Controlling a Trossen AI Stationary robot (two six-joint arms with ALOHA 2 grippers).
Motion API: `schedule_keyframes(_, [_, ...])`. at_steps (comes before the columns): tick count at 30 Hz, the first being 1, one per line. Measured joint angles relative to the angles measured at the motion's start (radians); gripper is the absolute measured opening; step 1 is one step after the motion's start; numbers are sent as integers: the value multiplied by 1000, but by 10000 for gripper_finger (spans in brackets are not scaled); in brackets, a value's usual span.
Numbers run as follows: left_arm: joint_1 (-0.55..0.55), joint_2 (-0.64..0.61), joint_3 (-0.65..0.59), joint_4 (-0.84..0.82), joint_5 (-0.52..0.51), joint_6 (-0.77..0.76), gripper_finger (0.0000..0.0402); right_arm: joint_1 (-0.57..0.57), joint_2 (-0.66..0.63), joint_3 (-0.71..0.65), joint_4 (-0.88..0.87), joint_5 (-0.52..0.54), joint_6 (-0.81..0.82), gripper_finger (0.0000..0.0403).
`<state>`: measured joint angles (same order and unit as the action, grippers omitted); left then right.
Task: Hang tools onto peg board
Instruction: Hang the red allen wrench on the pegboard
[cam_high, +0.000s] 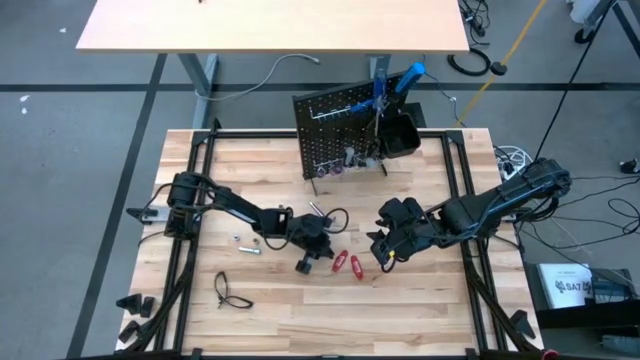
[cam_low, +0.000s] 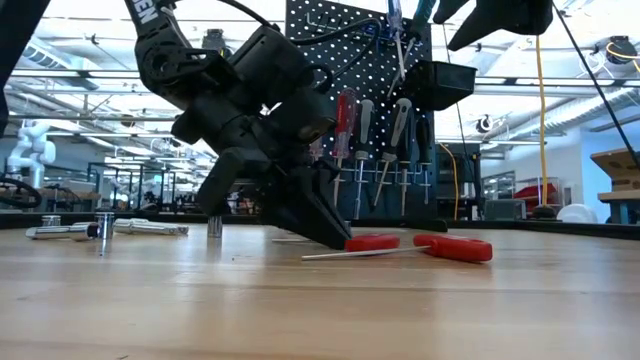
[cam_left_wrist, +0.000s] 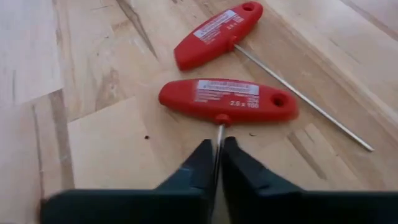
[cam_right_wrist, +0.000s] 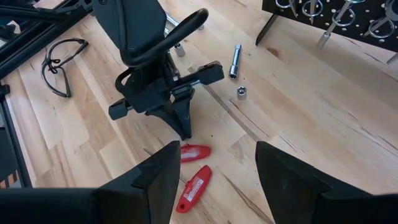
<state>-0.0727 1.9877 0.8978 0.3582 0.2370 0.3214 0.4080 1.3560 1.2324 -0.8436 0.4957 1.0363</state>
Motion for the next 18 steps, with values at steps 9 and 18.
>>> schedule_keyframes(9, [0,-45,-7,-44,-12,-2,3,0,0,0,0,1,-8,199])
schedule_keyframes(18, [26,-232,-7,-52,-66,-2,1,0,-5,0,25,100,-27,199])
